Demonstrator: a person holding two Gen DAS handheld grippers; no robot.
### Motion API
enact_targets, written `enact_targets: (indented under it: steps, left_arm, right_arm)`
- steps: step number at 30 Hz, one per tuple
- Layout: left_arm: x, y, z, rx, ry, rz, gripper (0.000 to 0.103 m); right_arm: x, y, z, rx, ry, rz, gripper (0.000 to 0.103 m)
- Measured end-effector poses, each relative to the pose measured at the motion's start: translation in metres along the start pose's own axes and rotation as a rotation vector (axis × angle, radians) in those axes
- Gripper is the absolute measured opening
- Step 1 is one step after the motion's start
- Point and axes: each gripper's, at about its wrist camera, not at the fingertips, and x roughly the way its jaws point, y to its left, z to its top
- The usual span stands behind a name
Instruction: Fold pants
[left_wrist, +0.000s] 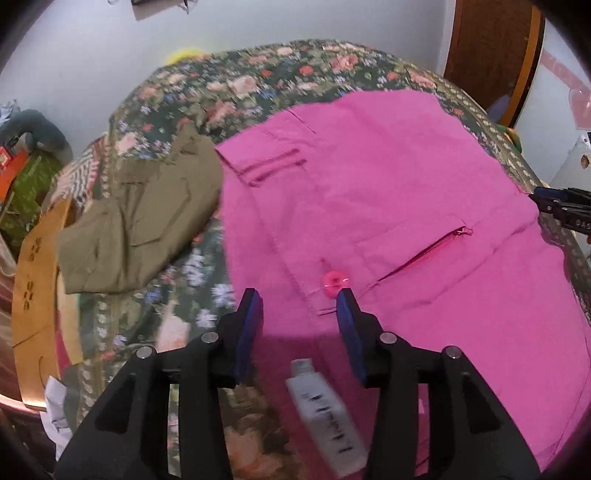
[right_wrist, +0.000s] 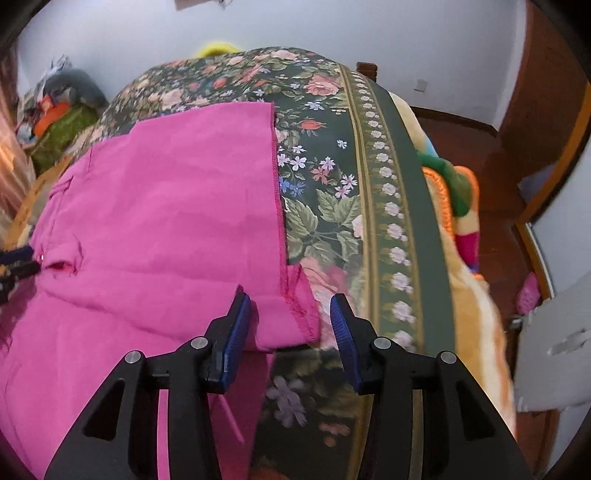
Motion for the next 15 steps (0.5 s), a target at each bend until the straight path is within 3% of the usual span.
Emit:
enact_targets:
  steps: [4,7,9,12,15]
  left_arm:
    - [-0.016,0.024,0.009,-0.054,-0.054,-0.004,0.056]
    - [-0.016,0.042,0.027,-0.093,-0.057,-0.004,0.058]
    - [-0.013,0.050,0.041,-0.107,-0.053,-0.007,0.059]
    - [-0.003,0.056,0.060,-0.113,-0.060,0.004,0.060]
    - [0.015,0.064,0.078,-0.133,-0.044,-0.035,0.060]
  right_arm:
    - [-0.025,0.007,0.009,-0.037,-0.056,0.018,0.041]
    - [-0.033,0.013,0.029,-0.053,-0.095,0.027,0.045]
    - [-0.032,0.016,0.044,-0.051,-0.108,0.028,0.055]
    - [-0.026,0.023,0.067,-0.049,-0.142,0.052,0.056]
    - [-0.011,0.031,0.085,-0.054,-0.141,0.051,0.056]
